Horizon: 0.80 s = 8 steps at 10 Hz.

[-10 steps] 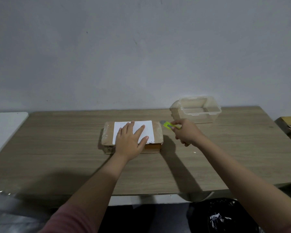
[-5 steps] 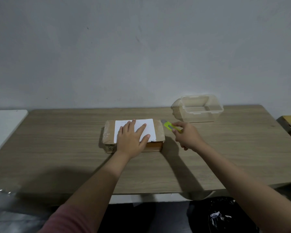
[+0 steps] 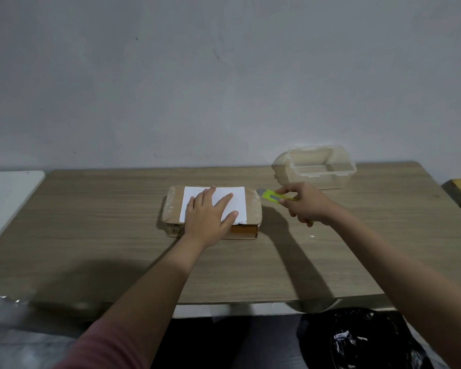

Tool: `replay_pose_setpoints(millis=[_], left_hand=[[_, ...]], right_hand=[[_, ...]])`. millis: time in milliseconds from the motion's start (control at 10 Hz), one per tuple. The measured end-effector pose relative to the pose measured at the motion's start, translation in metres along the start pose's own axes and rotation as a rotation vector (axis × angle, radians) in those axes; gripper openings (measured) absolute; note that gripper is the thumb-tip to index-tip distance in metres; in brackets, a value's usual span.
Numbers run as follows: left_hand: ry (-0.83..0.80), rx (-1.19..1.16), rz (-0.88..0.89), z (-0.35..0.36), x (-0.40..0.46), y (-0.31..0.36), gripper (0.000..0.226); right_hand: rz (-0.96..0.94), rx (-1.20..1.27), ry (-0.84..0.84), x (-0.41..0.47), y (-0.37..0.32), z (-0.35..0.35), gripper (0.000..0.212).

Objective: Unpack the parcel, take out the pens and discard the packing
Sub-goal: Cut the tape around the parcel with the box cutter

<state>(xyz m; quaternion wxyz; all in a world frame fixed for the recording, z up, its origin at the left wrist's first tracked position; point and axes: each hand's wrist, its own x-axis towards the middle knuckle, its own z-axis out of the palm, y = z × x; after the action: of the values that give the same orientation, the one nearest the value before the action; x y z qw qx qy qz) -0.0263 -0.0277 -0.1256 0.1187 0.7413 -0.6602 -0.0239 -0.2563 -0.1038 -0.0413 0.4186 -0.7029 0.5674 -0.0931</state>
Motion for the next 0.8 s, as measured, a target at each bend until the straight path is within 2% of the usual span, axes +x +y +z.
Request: replay_pose_setpoints(millis=[300,500,800], left_hand=[[-0.019,0.040,0.023,0.001,0.001,-0.002,0.073],[-0.027,0.027,-0.009,0.001,0.002,0.001,0.075],[-0.041,0.023,-0.018,-0.001,0.003,0.001,0.077]], right_hand=[[0.041,0.084,0.002,0.002,-0.004,0.010,0.029],[-0.008,0.062,0.068,-0.008,0.002,0.024,0.030],[-0.022,0.051,0.053,-0.015,0.008,0.023,0.030]])
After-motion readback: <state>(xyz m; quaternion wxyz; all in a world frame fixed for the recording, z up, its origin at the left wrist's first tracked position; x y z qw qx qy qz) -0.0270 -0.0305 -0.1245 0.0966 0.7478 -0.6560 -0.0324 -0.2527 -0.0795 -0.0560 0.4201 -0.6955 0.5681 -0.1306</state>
